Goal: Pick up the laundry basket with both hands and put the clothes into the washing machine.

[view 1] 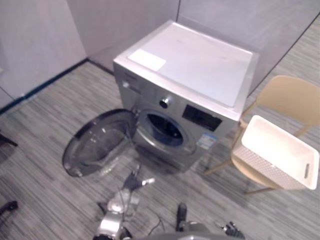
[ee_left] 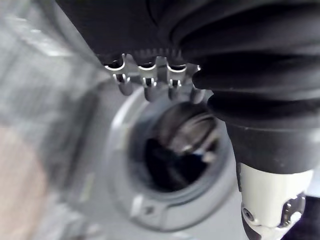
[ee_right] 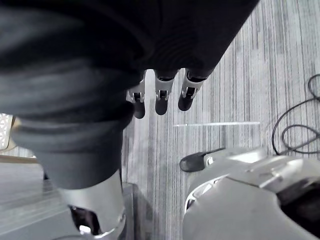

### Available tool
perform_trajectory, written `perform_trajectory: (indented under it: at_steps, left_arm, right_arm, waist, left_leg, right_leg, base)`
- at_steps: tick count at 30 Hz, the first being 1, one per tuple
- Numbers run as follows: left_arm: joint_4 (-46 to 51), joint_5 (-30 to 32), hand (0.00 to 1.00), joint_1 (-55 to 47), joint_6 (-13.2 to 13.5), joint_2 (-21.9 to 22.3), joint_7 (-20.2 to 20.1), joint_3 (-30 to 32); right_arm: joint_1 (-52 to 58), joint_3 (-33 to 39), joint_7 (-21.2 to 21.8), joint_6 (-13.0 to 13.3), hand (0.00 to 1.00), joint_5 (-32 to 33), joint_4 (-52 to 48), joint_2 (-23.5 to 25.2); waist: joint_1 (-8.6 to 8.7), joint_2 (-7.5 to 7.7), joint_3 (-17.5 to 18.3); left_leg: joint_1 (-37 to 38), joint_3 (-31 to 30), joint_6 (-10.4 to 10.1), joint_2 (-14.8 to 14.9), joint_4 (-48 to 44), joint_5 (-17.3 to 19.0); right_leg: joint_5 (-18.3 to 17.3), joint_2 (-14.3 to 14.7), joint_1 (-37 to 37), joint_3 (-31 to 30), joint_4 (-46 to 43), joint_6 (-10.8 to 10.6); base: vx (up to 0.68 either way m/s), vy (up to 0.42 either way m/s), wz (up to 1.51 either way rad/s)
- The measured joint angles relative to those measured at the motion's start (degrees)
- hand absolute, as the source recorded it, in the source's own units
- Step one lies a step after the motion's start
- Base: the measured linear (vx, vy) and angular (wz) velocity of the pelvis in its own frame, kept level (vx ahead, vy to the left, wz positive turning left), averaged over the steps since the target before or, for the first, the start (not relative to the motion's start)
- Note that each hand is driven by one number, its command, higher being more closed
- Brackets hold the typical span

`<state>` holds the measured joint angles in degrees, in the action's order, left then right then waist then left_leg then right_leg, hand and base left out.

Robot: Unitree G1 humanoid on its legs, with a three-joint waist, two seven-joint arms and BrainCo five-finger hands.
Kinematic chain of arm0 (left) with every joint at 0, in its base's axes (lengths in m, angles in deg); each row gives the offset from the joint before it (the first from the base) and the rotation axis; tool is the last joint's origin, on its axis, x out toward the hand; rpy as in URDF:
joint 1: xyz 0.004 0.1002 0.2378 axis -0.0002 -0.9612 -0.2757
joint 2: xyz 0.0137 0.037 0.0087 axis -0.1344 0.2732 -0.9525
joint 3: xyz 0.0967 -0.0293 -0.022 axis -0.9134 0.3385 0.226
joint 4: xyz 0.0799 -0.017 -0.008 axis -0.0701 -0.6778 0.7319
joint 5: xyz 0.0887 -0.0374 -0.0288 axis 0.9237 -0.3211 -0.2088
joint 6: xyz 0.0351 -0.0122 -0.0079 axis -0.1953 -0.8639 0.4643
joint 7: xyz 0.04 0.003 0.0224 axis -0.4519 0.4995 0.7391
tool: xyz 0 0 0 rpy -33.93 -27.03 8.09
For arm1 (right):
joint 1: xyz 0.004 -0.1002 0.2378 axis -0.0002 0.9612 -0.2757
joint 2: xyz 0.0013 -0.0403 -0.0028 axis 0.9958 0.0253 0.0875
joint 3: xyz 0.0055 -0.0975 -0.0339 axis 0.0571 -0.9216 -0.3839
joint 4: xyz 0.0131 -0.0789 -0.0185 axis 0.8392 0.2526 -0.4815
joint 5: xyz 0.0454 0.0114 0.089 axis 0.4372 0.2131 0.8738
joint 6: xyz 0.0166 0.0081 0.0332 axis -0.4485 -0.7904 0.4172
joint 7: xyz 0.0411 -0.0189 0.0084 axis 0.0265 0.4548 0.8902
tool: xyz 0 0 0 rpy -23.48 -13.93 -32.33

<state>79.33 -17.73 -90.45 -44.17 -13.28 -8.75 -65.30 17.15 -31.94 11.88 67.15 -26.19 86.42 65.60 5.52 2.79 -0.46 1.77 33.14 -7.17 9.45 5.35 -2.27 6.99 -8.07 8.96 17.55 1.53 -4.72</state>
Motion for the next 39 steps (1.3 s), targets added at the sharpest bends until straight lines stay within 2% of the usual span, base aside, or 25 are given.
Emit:
perform_trajectory:
  at_steps: [2,4,7,11,14,15,19,20,21,22,23,25,28,32,34,37,39]
  left_arm:
    - [5.75,-2.68,0.00,-0.49,2.10,-0.66,0.03,2.07]
    - [10.24,-5.26,0.00,-1.20,3.86,-1.43,0.86,6.95]
    - [11.36,-5.21,0.00,-2.04,4.02,-1.63,2.57,11.08]
    - [10.99,-2.18,0.00,-3.56,3.83,-1.60,6.19,20.64]
    - [6.91,0.84,0.00,-3.47,3.46,-1.63,8.11,26.76]
    - [-6.02,2.95,0.00,0.16,1.12,-3.08,11.14,31.55]
    - [-9.76,2.34,0.00,2.56,-0.15,-5.12,12.38,35.26]
    - [-10.71,2.35,0.00,3.75,-0.17,-6.07,12.40,36.76]
    - [-13.64,2.19,0.00,6.52,-0.46,-9.89,13.08,39.49]
    - [-17.49,2.16,0.00,9.71,-1.06,-14.98,13.80,41.19]
    - [-20.61,2.02,0.00,12.51,-1.22,-18.80,13.99,41.68]
    - [-26.01,1.47,0.00,17.28,-1.40,-23.58,14.05,41.70]
    - [-31.55,-1.06,0.00,23.92,-1.36,-26.84,14.78,40.64]
    - [-36.53,-3.69,0.00,29.95,-1.42,-29.34,14.83,38.89]
    - [-39.06,-4.59,0.00,33.52,-1.47,-30.68,14.80,36.28]
    - [-41.05,-5.34,0.00,35.46,-1.49,-30.63,14.75,33.36]
    - [-41.07,-6.07,0.00,35.50,-1.48,-30.35,14.76,31.49]
  right_arm:
    - [-0.27,0.73,0.00,0.40,0.00,0.03,-0.03,0.01]
    - [-0.18,0.88,-0.01,1.35,0.00,0.11,0.09,-0.02]
    - [-0.05,1.17,-0.02,1.46,0.00,0.18,0.10,-0.06]
    - [0.99,1.36,0.03,1.59,0.00,0.18,0.01,-0.64]
    - [1.58,3.57,0.04,1.58,0.00,0.10,-0.29,-1.19]
    - [1.90,3.68,0.01,1.50,0.00,-0.06,-1.34,-1.35]
    - [1.86,3.67,0.01,1.46,0.00,-0.15,-1.58,-1.66]
    - [1.67,3.26,0.04,1.45,0.00,-0.22,-1.89,-1.70]
    - [0.77,2.17,0.00,1.45,0.00,-0.50,-2.43,-1.70]
    - [-0.36,0.74,0.00,1.49,0.00,-0.66,-3.20,-1.76]
    - [-1.18,0.27,0.02,1.56,0.00,-0.71,-3.45,-1.79]
    - [-1.89,-0.14,-0.03,1.58,0.00,-0.67,-3.83,-2.23]
    - [-2.22,-4.07,0.01,1.87,0.00,-0.45,-5.98,-3.57]
    - [-3.71,-7.01,0.00,2.87,0.00,0.15,-7.62,-3.64]
    - [-4.34,-9.16,-0.01,3.39,0.00,0.75,-8.07,-3.66]
    - [-4.30,-10.80,-0.06,3.78,0.00,1.34,-7.89,-3.66]
    - [-4.28,-11.06,-0.06,3.78,0.00,1.36,-7.74,-3.64]
  waist:
    - [-0.01,-0.32,0.38]
    - [0.05,-0.35,0.73]
    - [0.13,-0.41,0.70]
    - [-0.02,-0.82,1.03]
    - [-0.06,-1.65,1.78]
    - [-0.05,-1.89,1.71]
    - [-0.09,-1.52,0.86]
    - [-0.13,-0.05,0.51]
    - [-0.57,0.07,-0.19]
    - [-0.54,2.02,-1.47]
    - [-0.62,2.84,-3.10]
    - [-1.15,3.79,-4.73]
    - [-1.52,4.60,-7.03]
    - [-1.73,6.12,-9.86]
    - [-1.70,7.47,-11.50]
    - [-1.52,8.22,-12.24]
    - [-1.50,8.37,-12.79]
  left_leg:
    - [0.66,-0.26,0.36,-0.25,-0.01,0.33]
    - [1.12,-0.60,0.43,-0.36,-0.02,0.50]
    - [1.32,-1.12,0.53,-0.42,-0.03,0.56]
    - [2.48,-1.72,0.90,-0.53,-0.65,1.41]
    - [2.52,-1.71,0.91,-0.77,-0.86,1.66]
    - [1.69,-1.48,0.77,-0.58,-0.73,1.59]
    - [0.53,-1.10,0.70,-0.30,-1.05,1.51]
    - [-0.05,-1.01,0.71,-0.16,-1.47,1.52]
    - [-1.81,-0.44,0.73,0.21,-2.67,1.53]
    - [-3.60,-0.28,0.80,0.64,-3.91,1.60]
    - [-4.63,-0.48,0.82,0.89,-4.59,1.60]
    - [-6.68,-0.71,0.90,1.71,-6.56,2.15]
    - [-10.90,-1.63,1.21,3.78,-11.69,4.25]
    - [-15.54,-1.92,1.47,6.11,-16.15,5.58]
    - [-18.20,-2.01,1.43,7.53,-18.32,6.21]
    - [-19.99,-2.10,1.65,8.57,-19.52,6.36]
    - [-20.04,-2.11,1.75,8.56,-19.74,6.45]
  right_leg:
    - [0.02,-0.22,-1.20,0.62,0.49,0.00]
    - [0.07,-0.39,-1.93,1.36,0.72,0.02]
    - [0.07,-0.55,-2.54,2.01,0.84,0.03]
    - [0.07,-0.80,-4.76,2.86,1.76,0.04]
    - [0.07,-1.07,-4.78,2.83,1.84,0.05]
    - [0.43,-0.67,-3.96,2.68,2.74,0.57]
    - [0.77,-0.31,-2.35,2.20,2.86,0.61]
    - [1.09,-0.24,-1.89,1.81,2.87,0.56]
    - [1.95,-0.04,-0.50,1.12,2.92,1.05]
    - [2.74,0.12,0.90,0.97,3.02,1.31]
    - [3.31,0.23,1.52,0.97,3.28,1.64]
    - [4.96,0.65,2.50,1.14,3.93,2.12]
    - [7.14,1.30,4.55,1.06,3.83,2.15]
    - [10.33,2.35,7.69,0.40,4.00,2.14]
    - [12.65,3.12,9.80,-0.59,4.08,1.90]
    - [14.79,3.75,11.40,-0.76,4.09,1.51]
    - [14.80,3.70,11.39,-1.09,4.09,1.51]
  base:
    - [0.08,0.007,0.12]
    - [0.04,-0.012,0.08]
    - [0.01,-0.017,0.11]
    - [-0.02,-0.013,0.08]
    - [-0.07,-0.036,-0.04]
    - [-0.14,-0.113,-0.11]
    - [-0.04,-0.071,-0.08]
    - [-0.02,-0.054,-0.21]
    - [-0.03,-0.059,-0.22]
    - [-0.06,-0.076,-0.18]
    - [-0.09,-0.068,-0.04]
    - [-0.08,-0.044,0.00]
    - [-0.06,-0.004,-0.01]
    - [-0.07,0.017,-0.10]
    - [-0.08,0.064,-0.15]
    - [-0.06,0.075,-0.10]
    - [0.00,0.078,-0.02]
